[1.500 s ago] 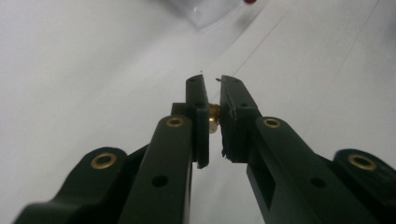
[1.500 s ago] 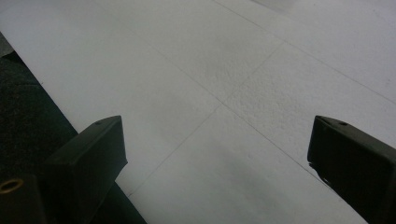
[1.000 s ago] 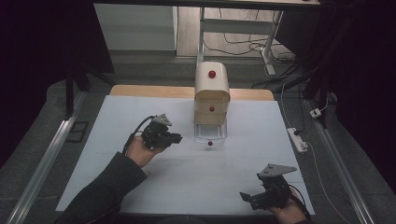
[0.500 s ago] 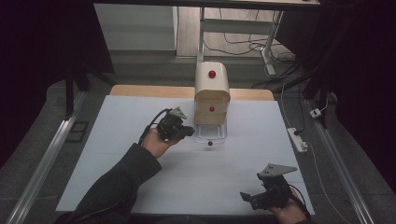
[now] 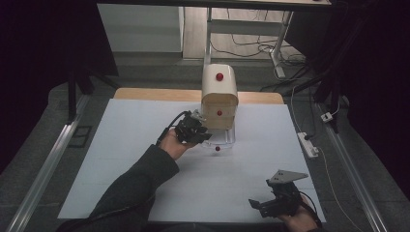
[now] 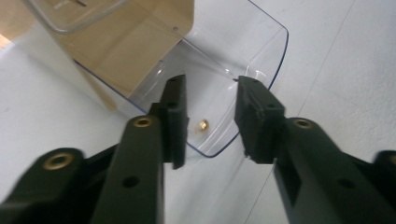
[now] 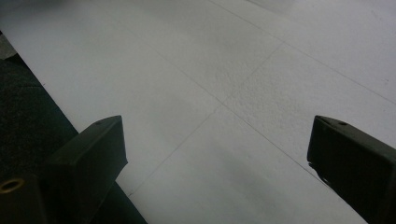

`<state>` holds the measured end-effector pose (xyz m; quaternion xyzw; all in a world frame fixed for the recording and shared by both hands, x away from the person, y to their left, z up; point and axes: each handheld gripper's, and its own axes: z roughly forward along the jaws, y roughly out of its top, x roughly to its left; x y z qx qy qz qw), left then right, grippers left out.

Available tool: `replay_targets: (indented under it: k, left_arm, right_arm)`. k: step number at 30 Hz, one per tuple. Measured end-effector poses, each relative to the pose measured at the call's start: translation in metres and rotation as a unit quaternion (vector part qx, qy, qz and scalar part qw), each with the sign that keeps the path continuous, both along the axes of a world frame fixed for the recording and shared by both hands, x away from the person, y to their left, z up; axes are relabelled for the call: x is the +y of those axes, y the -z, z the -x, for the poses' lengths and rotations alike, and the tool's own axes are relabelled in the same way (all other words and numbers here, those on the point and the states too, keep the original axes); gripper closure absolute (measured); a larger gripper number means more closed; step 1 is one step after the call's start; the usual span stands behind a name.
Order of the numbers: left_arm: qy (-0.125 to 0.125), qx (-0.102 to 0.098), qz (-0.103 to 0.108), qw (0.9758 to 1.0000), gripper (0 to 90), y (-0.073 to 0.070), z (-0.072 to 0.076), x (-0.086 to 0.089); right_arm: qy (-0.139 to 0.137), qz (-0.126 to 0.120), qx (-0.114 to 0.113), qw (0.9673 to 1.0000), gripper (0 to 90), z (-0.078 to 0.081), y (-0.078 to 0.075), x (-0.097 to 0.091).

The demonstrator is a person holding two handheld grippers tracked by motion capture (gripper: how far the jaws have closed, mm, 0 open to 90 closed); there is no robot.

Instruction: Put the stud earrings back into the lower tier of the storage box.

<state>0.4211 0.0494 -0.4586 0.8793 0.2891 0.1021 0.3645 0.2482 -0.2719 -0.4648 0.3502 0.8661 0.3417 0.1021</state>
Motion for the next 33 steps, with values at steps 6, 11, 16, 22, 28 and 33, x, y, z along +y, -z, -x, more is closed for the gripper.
replay_targets:
  k: [6,11,16,22,28,33]
  left_arm:
    - [0.003,0.005,0.003,1.0000,41.4,-0.005,0.007,0.015]
    - [-0.001,0.020,-0.004,0.9998,14.7,-0.004,0.016,0.033]
    - [-0.002,0.051,0.041,0.9978,7.3,-0.002,0.028,0.059]
    - [0.007,0.072,0.069,0.9950,1.7,0.003,0.041,0.083]
    - [0.008,0.069,0.050,0.9963,0.4,0.010,0.059,0.101]
    - [-0.004,0.073,0.041,0.9965,0.0,0.018,0.076,0.119]
  right_arm:
    - [0.000,0.001,0.000,1.0000,4.4,0.000,0.000,0.000]
    - [0.000,0.003,0.001,1.0000,4.5,0.000,0.000,0.001]
    - [0.001,0.005,0.001,1.0000,4.5,0.000,0.000,0.001]
    - [0.001,0.005,0.001,1.0000,4.5,-0.001,0.000,0.002]
    - [0.001,0.006,0.002,1.0000,4.5,-0.001,0.001,0.002]
    - [0.001,0.006,0.002,1.0000,4.5,-0.001,0.001,0.002]
